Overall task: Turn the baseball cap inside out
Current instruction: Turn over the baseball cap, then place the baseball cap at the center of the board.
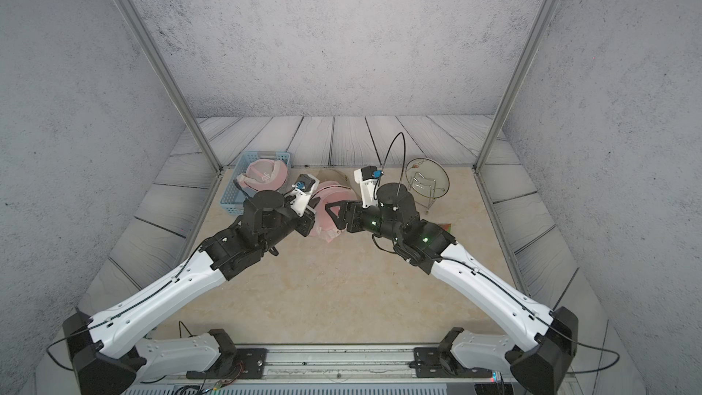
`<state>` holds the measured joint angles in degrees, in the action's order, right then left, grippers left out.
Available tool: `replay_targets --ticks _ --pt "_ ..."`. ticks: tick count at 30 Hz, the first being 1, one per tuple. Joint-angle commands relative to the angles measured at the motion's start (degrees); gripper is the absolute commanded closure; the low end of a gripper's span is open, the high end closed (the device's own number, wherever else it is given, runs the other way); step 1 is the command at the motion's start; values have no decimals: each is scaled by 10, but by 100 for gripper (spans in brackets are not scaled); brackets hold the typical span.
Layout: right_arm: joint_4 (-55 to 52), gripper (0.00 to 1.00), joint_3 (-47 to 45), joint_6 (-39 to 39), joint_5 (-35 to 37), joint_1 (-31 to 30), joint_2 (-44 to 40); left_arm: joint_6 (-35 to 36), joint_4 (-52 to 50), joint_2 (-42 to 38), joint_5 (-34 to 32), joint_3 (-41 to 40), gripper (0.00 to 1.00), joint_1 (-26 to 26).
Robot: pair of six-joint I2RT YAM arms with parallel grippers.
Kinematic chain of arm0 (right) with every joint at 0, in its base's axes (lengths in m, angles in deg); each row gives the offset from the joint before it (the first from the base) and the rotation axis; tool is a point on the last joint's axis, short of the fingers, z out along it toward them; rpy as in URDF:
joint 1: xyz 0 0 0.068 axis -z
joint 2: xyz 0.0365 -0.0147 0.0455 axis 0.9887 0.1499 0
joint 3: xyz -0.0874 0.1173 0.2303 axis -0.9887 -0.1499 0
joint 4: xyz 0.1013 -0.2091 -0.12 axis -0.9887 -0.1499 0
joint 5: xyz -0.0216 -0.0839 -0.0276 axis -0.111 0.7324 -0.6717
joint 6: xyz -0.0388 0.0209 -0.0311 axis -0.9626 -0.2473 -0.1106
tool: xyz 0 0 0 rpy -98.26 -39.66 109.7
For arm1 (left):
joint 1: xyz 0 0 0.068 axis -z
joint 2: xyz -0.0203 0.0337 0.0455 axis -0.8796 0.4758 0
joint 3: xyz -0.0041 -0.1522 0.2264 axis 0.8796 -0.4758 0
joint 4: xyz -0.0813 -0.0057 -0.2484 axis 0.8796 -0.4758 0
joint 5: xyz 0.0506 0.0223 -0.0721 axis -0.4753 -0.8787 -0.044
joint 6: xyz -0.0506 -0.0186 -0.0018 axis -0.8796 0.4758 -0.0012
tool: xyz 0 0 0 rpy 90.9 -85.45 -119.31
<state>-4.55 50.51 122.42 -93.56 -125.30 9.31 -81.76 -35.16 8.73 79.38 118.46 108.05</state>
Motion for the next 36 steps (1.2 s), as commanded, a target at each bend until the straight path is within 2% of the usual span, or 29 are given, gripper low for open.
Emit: replay_targets --ticks 1,12,19,24,27,32,34,36 --pt "23 29 18 43 -4 4 11 40 67 -13 -24 -17 100 14" --pt "48 33 -6 101 29 25 13 104 124 -14 -36 -53 100 55" --pt "40 35 -6 113 25 28 28 150 137 -4 -72 -53 100 87" --pt "46 40 -12 116 25 30 34 188 144 3 -99 -54 100 110" --pt "50 48 -17 113 24 31 38 215 157 4 -107 -60 100 124" --pt "57 76 -34 112 20 35 36 241 162 -1 -115 -64 97 137" --pt "56 87 -44 108 24 37 29 246 164 -8 -112 -66 91 139" --pt "55 96 -55 103 28 39 19 246 163 -19 -109 -68 77 140"
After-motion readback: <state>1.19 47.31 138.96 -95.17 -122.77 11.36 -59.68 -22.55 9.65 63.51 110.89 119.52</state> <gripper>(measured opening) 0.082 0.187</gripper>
